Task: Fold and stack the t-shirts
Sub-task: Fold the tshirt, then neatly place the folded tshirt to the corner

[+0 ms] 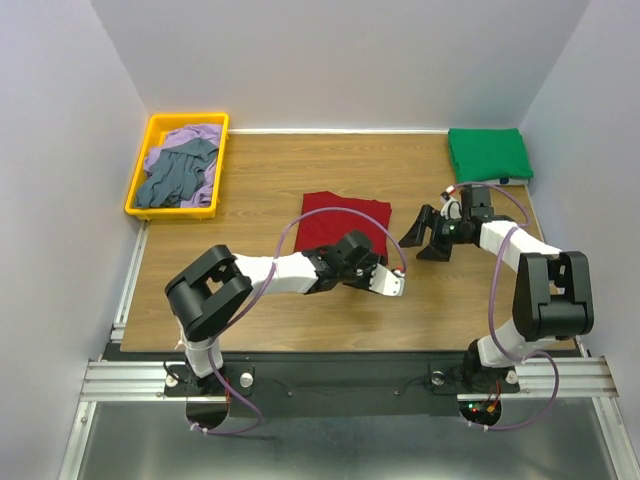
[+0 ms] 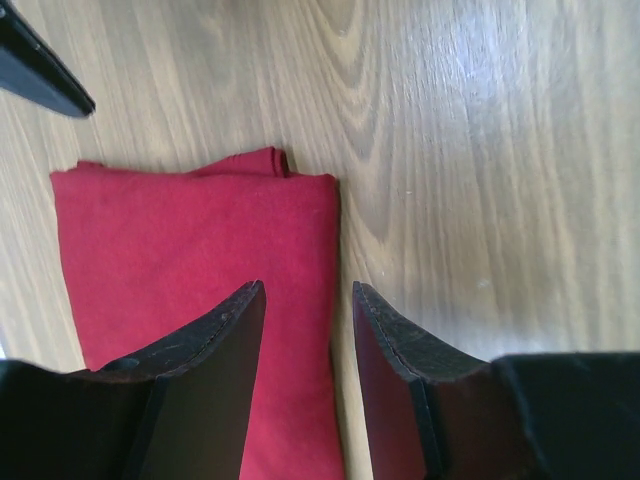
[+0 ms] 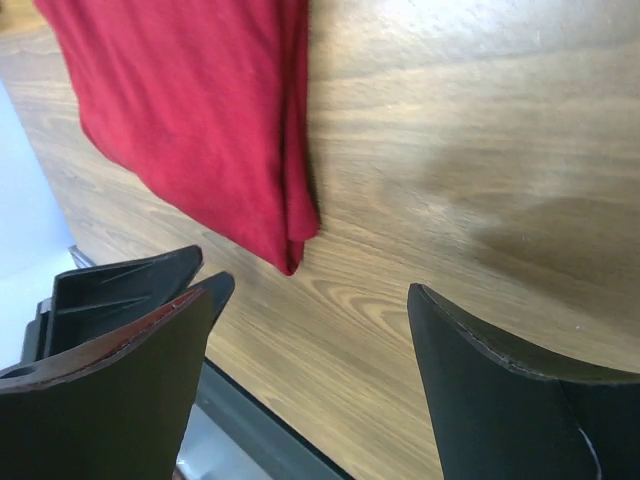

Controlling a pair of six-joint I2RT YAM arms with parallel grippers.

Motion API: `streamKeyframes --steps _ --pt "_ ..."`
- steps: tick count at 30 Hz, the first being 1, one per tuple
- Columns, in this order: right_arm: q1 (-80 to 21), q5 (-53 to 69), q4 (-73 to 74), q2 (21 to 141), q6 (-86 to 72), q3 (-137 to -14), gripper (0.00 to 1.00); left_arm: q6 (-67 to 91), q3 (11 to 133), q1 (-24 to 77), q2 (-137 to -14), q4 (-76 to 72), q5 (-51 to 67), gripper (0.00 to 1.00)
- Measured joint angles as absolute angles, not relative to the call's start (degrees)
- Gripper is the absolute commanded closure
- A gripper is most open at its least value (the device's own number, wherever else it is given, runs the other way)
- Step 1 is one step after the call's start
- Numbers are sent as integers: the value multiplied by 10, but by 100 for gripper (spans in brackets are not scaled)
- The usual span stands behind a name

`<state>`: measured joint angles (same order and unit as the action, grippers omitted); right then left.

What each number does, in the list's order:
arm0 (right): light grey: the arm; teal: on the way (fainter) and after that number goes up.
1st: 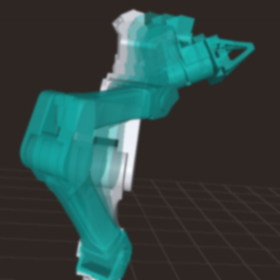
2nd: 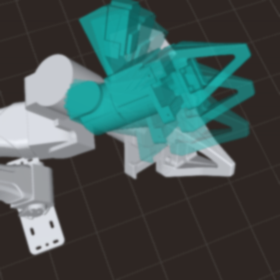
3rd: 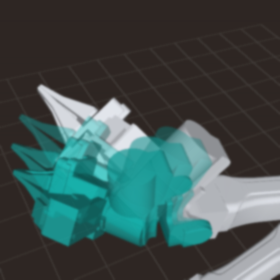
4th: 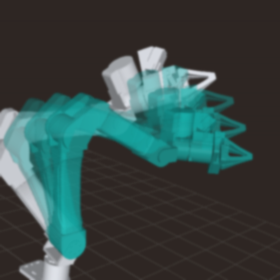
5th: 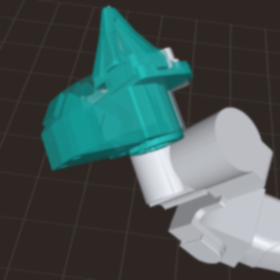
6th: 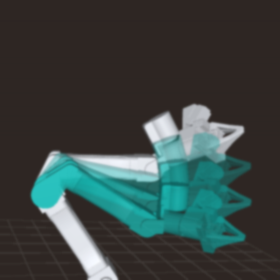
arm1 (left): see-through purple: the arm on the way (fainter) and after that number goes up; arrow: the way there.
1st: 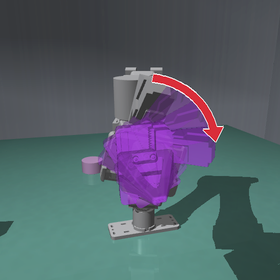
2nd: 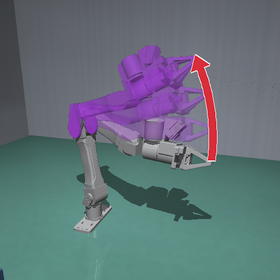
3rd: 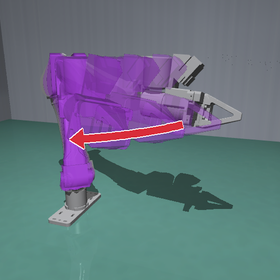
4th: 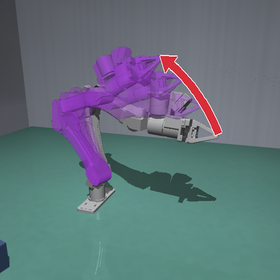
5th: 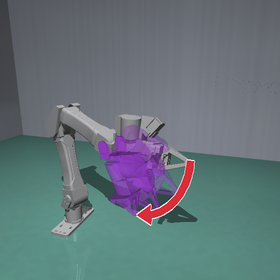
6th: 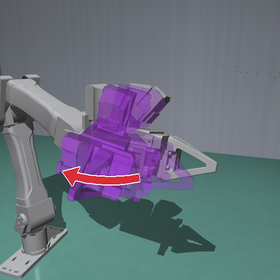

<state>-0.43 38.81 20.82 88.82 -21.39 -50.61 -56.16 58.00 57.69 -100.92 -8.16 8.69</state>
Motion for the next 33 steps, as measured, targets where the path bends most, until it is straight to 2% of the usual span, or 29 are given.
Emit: streamKeyframes --steps 5,8,13,15,21,33 --pt "-2 389 196 901 -242 -497 12 -597 580 577 -1039 -96 90 50" --pt "4 391 183 906 -256 -496 11 -609 580 578 -1056 -110 90 56" --pt "8 391 148 907 -288 -475 8 -617 587 577 -1080 -136 87 90" --pt "8 390 130 909 -310 -460 4 -610 596 577 -1088 -138 89 99" --pt "8 420 69 953 -378 -446 2 -578 635 568 -1091 -112 126 100" --pt "7 446 -119 986 -542 -401 7 -490 721 536 -1093 -42 198 100"
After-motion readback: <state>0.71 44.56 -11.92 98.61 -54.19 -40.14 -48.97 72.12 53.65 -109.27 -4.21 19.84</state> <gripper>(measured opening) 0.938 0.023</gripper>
